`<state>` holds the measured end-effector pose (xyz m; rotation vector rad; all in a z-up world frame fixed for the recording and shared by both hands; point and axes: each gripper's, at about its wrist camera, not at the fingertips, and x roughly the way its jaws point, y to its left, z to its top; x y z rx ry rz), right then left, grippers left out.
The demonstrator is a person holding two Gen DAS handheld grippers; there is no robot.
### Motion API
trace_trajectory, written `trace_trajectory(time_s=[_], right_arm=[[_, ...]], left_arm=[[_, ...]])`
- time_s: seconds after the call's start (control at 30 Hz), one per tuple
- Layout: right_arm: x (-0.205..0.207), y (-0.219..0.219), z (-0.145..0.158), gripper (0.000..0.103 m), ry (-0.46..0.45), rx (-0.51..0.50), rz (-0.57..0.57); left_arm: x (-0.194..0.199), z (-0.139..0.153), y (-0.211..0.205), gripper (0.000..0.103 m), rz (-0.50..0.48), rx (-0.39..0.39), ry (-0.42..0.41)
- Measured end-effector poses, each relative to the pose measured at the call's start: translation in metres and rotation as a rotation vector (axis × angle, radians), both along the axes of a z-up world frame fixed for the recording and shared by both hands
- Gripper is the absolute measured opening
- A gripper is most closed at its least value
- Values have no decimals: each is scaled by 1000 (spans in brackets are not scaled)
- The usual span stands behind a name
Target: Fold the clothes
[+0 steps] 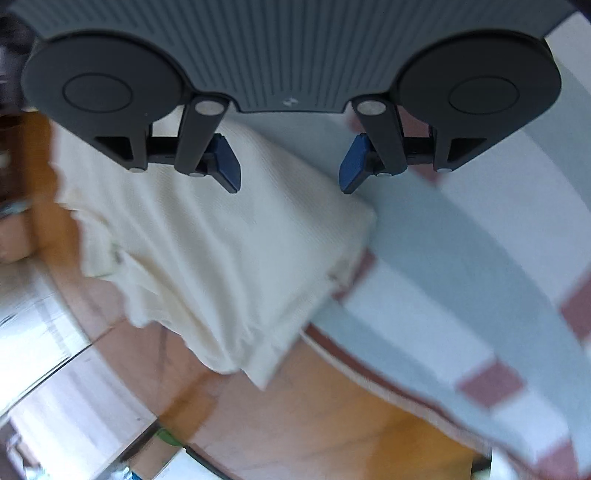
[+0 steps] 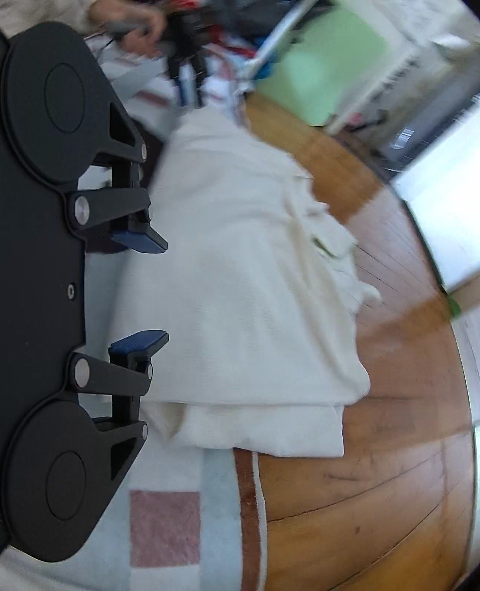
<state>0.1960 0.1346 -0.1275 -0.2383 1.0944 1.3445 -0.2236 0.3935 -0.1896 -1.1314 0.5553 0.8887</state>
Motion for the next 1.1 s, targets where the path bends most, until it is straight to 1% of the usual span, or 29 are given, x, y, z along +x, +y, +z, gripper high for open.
trace_trajectory(time_s=[0.03, 0.07, 0.13, 0.17, 0.2, 0.23, 0.27, 0.33, 0.37, 0.4, 0.43, 0.5, 0.57, 0.6, 0.67, 0.7, 0.77, 0.8, 0.83, 0.87, 0.9, 0.93, 0.97, 1.0, 1.07, 1.1], right_arm=[[-2, -3, 1, 51, -6, -2, -6], [-1, -7, -1, 52, 22, 0, -31], [4, -16, -11, 53, 121, 3, -107], [6, -21, -21, 55, 179, -2, -157], [8, -26, -32, 55, 234, -10, -212], [8, -31, -44, 55, 318, -8, -272], [7, -39, -59, 58, 449, 11, -341], [3, -53, -88, 58, 711, 59, -475], [-1, -58, -99, 57, 811, 93, -529], [-4, -62, -103, 57, 836, 112, -579], [-5, -65, -103, 58, 818, 124, -624], [-3, -66, -100, 57, 759, 133, -674], [5, -67, -100, 57, 771, 131, -698], [9, -68, -101, 57, 784, 130, -724], [16, -70, -98, 57, 780, 148, -788], [19, -69, -98, 56, 773, 160, -808], [26, -63, -100, 56, 770, 179, -816], [29, -56, -101, 56, 771, 175, -795], [33, -49, -102, 55, 773, 171, -775], [37, -44, -102, 49, 774, 159, -764], [41, -40, -102, 41, 774, 134, -767], [43, -37, -101, 21, 763, 113, -765], [44, -34, -99, 12, 736, 98, -756], [45, -30, -97, 11, 709, 84, -746], [45, -24, -88, 10, 658, 80, -705], [45, -21, -81, 10, 634, 84, -680]], left_arm=[[-3, -4, -1, 58, 9, -35, -36], [-4, -8, -1, 58, 16, -58, -68], [-4, -12, 0, 58, 38, -54, -115], [-3, -12, 1, 58, 46, -34, -116], [-1, -12, 2, 59, 52, -9, -107], [2, -13, 3, 59, 56, 16, -90], [5, -14, 6, 59, 57, 36, -82], [9, -16, 9, 59, 63, 69, -79], [9, -15, 8, 60, 69, 80, -80], [10, -15, 8, 60, 75, 92, -81], [9, -14, 7, 61, 81, 108, -81], [6, -11, 4, 63, 87, 140, -71], [5, -8, 4, 64, 82, 156, -57], [5, -7, 4, 64, 80, 161, -49], [8, -9, 5, 66, 76, 158, -36], [9, -11, 6, 71, 76, 147, -39], [11, -18, 10, 89, 77, 144, -101], [12, -21, 13, 103, 86, 141, -144], [12, -24, 16, 103, 97, 136, -189], [12, -27, 19, 101, 108, 131, -234], [13, -31, 23, 85, 119, 126, -279], [13, -35, 25, 41, 132, 106, -307], [16, -36, 27, 17, 126, 96, -288], [19, -36, 28, 0, 112, 92, -252], [27, -34, 30, 0, 84, 85, -180], [32, -26, 29, 0, 62, 113, -135]])
